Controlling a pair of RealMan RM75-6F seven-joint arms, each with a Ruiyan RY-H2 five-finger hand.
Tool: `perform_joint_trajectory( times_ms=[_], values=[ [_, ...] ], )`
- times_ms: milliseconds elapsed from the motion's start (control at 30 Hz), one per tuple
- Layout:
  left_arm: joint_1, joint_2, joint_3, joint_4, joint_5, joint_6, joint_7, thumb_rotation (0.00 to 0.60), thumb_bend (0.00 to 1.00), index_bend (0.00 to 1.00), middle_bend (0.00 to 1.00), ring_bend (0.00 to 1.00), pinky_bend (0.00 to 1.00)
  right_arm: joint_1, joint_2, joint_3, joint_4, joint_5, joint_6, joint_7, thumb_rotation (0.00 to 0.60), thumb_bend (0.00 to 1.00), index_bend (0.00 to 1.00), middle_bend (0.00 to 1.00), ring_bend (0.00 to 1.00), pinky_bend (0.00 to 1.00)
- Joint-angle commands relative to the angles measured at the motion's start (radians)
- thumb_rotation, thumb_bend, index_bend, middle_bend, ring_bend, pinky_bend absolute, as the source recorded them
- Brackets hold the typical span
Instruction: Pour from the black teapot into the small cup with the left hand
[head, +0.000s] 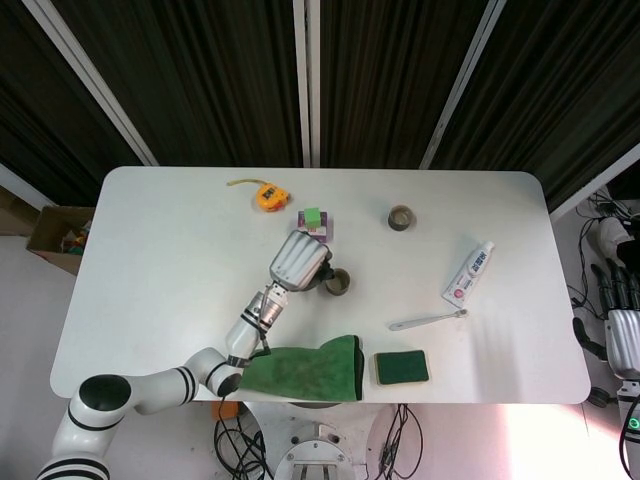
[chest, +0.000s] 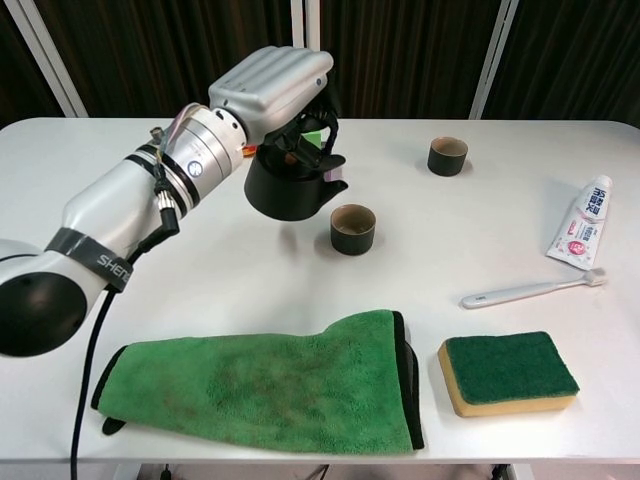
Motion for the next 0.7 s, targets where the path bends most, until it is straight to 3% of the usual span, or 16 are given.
perform_joint_trajectory(
  times_ms=[33, 700],
  values=[
    [-0.008, -0.005, -0.003, 0.008, -0.002, -0.003, 0.005, 0.600, 0.24, 1.00, 1.00, 0.94, 0.76, 0.000, 0.000, 0.000, 0.001, -0.001, 0.001, 0.003, 0.600, 0.33, 0.00, 0.00, 0.00, 0.00],
    [-0.057, -0.043, 0.012, 0.101, 0.017, -0.010, 0.029, 0.600, 0.24, 1.00, 1.00, 0.94, 0.76, 0.002, -0.001, -0.001, 0.008, -0.001, -0.007, 0.022, 0.600, 0.33, 0.00, 0.00, 0.00, 0.00]
  ],
)
